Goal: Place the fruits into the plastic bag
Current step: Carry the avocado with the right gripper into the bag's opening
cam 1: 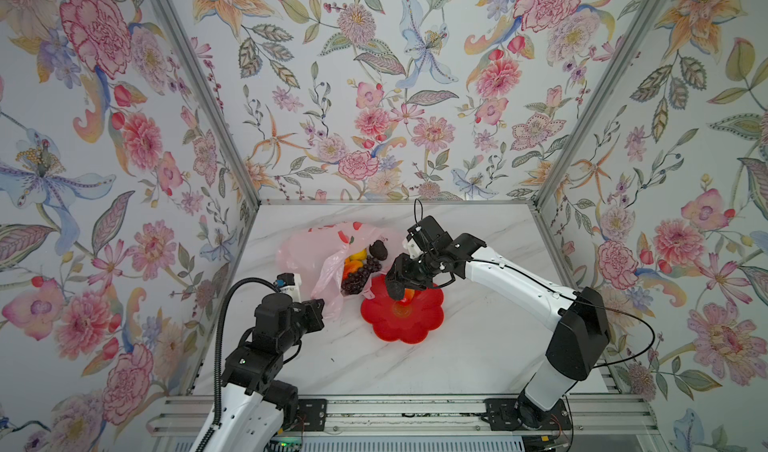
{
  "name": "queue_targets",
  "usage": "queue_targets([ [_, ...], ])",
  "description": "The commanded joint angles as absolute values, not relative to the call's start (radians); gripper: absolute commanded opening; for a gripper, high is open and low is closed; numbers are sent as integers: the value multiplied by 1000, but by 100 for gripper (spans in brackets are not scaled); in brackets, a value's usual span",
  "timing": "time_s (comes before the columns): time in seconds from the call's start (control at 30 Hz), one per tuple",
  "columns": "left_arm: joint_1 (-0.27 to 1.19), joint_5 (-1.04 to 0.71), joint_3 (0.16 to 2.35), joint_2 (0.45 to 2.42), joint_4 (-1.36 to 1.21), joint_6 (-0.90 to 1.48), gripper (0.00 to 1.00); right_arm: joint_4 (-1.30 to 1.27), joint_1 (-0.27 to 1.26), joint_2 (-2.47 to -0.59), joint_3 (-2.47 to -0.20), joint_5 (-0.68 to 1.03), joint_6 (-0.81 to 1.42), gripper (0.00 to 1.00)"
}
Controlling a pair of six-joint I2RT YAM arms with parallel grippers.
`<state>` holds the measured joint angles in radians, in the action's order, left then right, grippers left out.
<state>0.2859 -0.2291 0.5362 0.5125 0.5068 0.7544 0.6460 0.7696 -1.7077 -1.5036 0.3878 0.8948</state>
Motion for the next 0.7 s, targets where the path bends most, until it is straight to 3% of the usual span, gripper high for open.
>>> queue_targets([
  [0.0, 276, -239, 522, 512, 500, 732, 0, 480, 769, -1705, -1512, 447, 1016, 48],
  [0.4, 274, -239, 522, 503, 498, 732, 0, 160, 791, -1894, -1565, 428, 1297, 48],
  [0.67, 272, -238, 522, 499, 498, 732, 0, -66, 860, -2044, -1630, 280, 1529, 48],
])
